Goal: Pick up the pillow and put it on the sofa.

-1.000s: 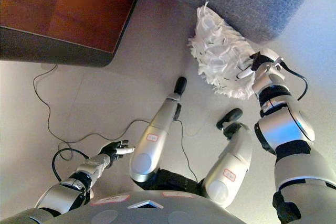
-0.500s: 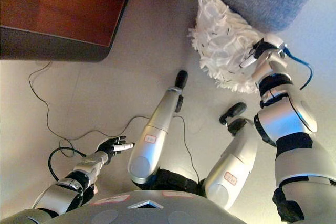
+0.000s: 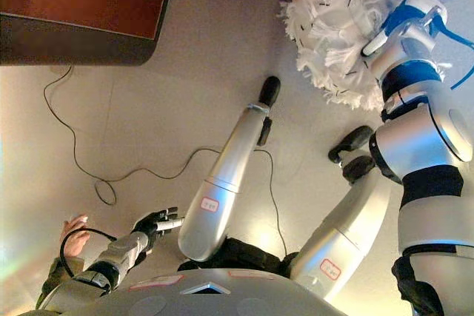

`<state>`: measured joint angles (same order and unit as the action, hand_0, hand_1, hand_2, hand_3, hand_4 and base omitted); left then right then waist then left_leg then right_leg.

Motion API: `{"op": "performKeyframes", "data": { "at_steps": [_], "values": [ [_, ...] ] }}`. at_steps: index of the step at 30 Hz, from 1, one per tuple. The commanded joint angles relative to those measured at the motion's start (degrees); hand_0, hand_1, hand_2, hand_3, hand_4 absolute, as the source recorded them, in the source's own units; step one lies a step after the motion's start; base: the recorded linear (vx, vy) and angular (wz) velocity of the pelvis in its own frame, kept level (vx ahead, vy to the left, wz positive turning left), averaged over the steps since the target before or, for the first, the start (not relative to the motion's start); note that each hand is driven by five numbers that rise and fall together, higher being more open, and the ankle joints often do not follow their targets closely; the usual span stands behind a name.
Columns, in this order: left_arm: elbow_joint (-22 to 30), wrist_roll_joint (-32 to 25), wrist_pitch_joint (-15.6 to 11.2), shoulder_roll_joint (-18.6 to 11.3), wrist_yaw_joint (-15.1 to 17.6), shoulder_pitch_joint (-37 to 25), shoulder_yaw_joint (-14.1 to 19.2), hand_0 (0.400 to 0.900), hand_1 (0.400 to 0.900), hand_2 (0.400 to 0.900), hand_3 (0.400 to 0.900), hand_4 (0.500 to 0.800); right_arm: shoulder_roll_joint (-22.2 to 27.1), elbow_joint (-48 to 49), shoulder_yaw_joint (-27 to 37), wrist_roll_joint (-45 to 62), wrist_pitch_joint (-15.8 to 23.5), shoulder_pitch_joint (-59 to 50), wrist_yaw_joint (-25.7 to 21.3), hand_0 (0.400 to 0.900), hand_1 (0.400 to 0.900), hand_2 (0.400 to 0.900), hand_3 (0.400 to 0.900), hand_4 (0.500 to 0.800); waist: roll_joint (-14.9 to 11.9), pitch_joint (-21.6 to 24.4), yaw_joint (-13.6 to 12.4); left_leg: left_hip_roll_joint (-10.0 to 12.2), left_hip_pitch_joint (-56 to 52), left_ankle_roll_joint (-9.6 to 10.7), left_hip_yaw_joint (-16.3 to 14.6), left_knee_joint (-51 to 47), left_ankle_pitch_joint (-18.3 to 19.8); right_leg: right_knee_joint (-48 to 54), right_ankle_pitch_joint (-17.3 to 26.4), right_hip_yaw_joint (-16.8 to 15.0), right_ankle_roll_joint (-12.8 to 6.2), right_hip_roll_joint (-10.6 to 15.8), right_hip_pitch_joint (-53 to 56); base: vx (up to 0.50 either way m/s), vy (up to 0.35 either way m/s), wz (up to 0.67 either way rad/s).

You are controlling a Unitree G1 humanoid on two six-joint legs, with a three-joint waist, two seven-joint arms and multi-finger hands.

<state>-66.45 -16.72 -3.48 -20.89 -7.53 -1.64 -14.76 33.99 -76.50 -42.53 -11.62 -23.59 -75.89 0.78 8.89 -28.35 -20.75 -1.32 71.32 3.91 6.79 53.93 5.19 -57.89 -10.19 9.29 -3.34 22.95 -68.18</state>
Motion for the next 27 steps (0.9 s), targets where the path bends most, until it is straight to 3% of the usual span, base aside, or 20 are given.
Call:
{"op": "performKeyframes", "data": {
  "at_steps": [1,2,10,17,27],
  "values": [
    [-1.51,-2.66,-0.02,-3.82,-0.4,8.84,0.16,0.9,0.9,0.9,0.9,0.8,1.06,3.43,0.32,4.92,5.3,0.1,2.89,0.8,0.8,0.8,0.8,0.74,5.72,-1.44,-1.66,0.0,0.8,-4.01,-1.07,0.71,3.1,-5.54,-5.85,-2.25,3.28,-1.08,0.09,-0.03,0.077,-0.08],
    [-1.49,-2.67,-0.39,-3.85,-0.64,9.26,0.36,0.9,0.9,0.9,0.9,0.8,1.23,3.42,0.41,4.45,5.81,0.01,2.97,0.4,0.4,0.4,0.4,0.5,5.83,-1.44,-1.66,-0.01,1.21,-3.92,-1.16,1.16,3.16,-5.9,-5.88,-2.37,3.28,-0.97,-0.36,-0.02,0.067,-0.08],
    [-0.91,-2.79,-2.0,-3.69,-1.99,11.62,1.66,0.9,0.9,0.9,0.9,0.8,3.03,3.03,0.35,4.23,8.35,-1.81,0.32,0.4,0.4,0.4,0.4,0.5,6.76,-1.44,-1.57,0.33,2.86,-3.15,-2.03,3.5,3.58,-7.95,-6.28,-2.9,3.3,-0.59,-2.43,-0.03,0.025,-0.01],
    [-0.42,-2.98,-2.89,-4.07,-2.47,12.59,2.44,0.9,0.9,0.9,0.9,0.8,4.29,3.0,0.05,3.45,9.56,-1.71,1.58,0.4,0.4,0.4,0.4,0.5,6.58,-1.44,-1.44,1.39,1.36,-2.53,-2.06,3.34,3.47,-7.4,-5.81,-2.21,3.12,-0.45,-0.81,-0.02,-0.002,-0.04],
    [0.84,-1.64,-4.53,-4.68,-0.63,11.44,2.06,0.9,0.9,0.9,0.9,0.8,4.51,5.9,2.3,3.89,15.51,1.98,2.47,0.4,0.4,0.4,0.4,0.5,3.69,-1.44,0.21,4.37,-10.08,-1.31,-3.0,-2.59,3.32,1.36,-3.02,0.63,1.51,-1.24,11.2,-0.02,-0.028,-0.11]
  ]
}}
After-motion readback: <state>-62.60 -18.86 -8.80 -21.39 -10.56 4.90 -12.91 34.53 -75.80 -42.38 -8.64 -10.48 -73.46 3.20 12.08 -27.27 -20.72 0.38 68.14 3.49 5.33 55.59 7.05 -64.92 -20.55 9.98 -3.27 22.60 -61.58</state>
